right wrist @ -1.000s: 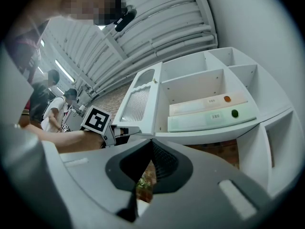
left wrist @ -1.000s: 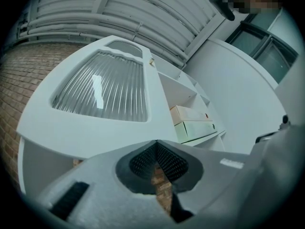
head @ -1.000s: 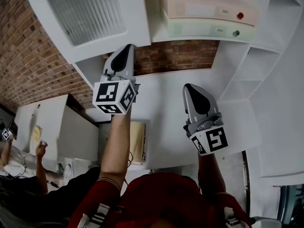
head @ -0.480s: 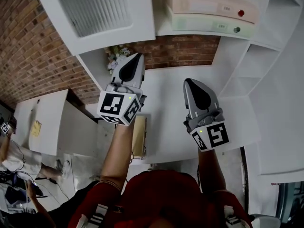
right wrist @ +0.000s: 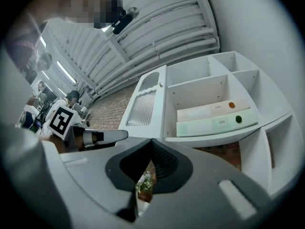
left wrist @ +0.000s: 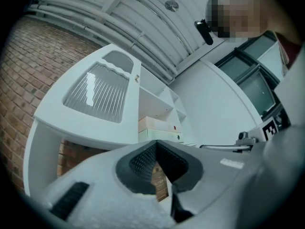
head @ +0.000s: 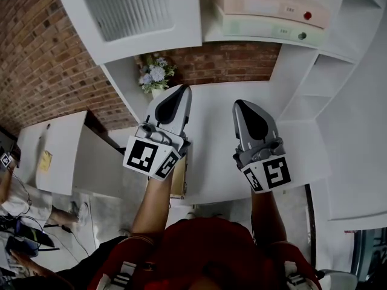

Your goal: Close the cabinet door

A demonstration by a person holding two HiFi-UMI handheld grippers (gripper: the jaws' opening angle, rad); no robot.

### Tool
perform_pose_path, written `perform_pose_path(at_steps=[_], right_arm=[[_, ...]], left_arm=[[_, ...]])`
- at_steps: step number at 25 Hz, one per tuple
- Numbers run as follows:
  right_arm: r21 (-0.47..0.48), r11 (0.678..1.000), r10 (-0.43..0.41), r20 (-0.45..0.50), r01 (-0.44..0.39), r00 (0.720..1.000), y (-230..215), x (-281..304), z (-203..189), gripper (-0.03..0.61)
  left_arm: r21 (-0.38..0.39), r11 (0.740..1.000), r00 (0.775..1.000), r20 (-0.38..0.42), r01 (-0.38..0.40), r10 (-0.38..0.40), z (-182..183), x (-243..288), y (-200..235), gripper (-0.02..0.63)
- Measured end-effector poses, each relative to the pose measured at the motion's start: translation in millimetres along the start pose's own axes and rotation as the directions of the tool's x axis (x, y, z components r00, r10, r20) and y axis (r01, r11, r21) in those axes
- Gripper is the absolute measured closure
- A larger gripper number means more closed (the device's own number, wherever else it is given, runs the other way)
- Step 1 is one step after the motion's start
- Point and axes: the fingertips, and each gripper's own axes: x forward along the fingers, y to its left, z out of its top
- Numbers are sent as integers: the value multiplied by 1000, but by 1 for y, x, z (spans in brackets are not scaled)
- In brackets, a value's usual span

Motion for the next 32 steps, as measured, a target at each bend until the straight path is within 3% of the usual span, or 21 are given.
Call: perform_pose_path(at_steps=[16,32], right_arm=[[1,1000,-19,-15,19,1000,10,-9,-4,566],[1,1000,12,-25,-12,1000,23,-6,-5,566]], left_arm=[[-13,1000,1000,-1,14,-15,-4,-25,-10,614],[8,1000,1000,-9,3,-3,1,-39,-12,614]])
